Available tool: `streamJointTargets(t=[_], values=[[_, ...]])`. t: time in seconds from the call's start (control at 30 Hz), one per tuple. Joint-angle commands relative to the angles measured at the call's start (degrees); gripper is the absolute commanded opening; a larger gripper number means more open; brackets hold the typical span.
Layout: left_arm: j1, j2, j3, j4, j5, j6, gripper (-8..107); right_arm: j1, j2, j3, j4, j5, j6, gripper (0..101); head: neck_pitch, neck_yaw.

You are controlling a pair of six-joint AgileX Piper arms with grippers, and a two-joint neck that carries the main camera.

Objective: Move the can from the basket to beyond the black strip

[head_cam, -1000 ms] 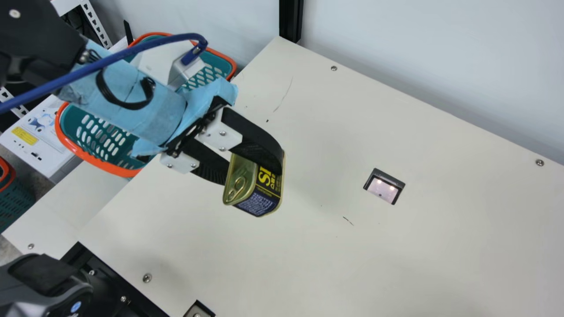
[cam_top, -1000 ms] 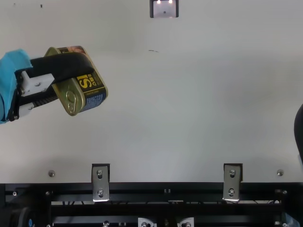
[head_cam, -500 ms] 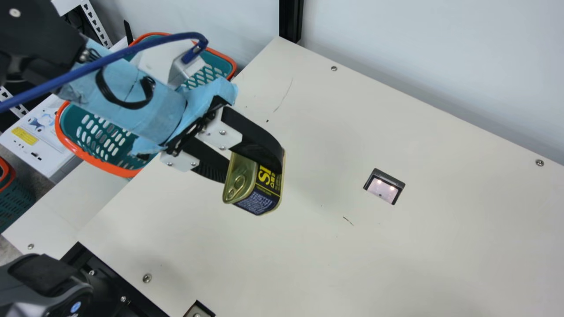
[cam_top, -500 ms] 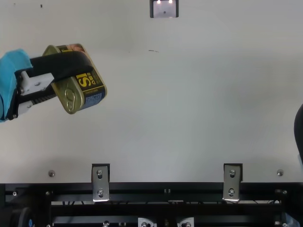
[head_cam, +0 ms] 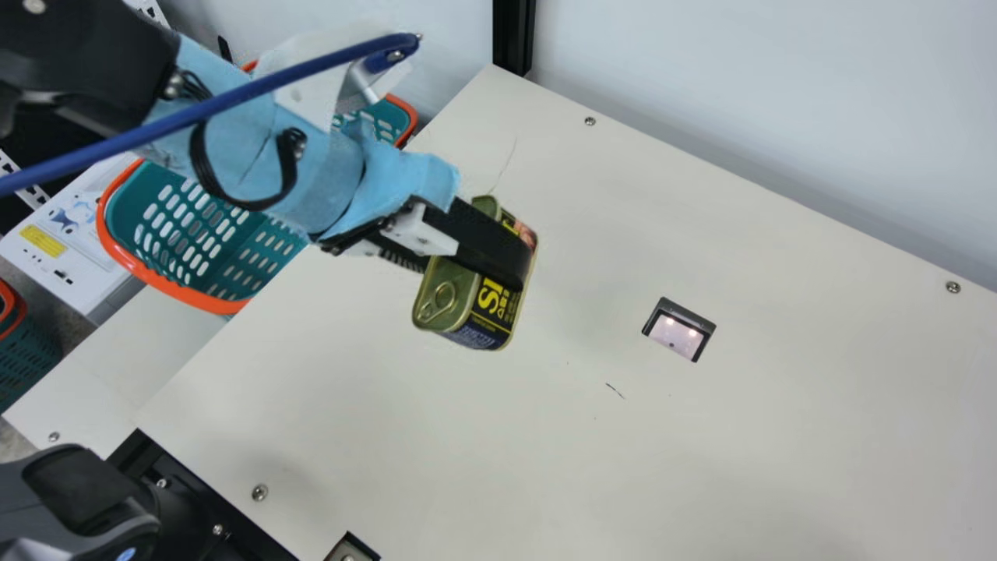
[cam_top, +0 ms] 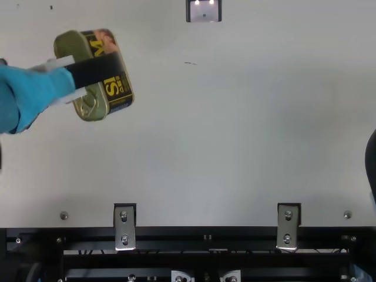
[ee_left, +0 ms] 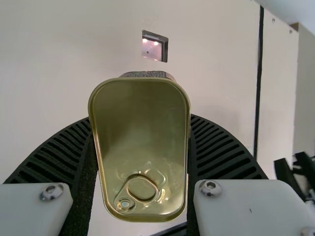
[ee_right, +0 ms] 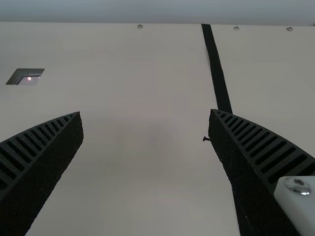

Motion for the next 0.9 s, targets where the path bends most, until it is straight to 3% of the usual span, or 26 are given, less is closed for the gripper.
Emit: streamJointTargets(t=[0.0,0.43,0.87], values=[[-3.3,0.5,-1.1,3.4,-1.0,0.2,10,0.0,0.0,0.0,0.0,0.0,0.0,101,-0.6,0.5],[-15.0,5.0,-6.4,13.8,-5.2,-0.4,10,0.0,0.0,0.0,0.0,0.0,0.0,101,1.0,-11.9],[-18.7,7.4,-8.9,17.1,-7.0,0.2,10,0.0,0.0,0.0,0.0,0.0,0.0,101,1.4,-27.1]])
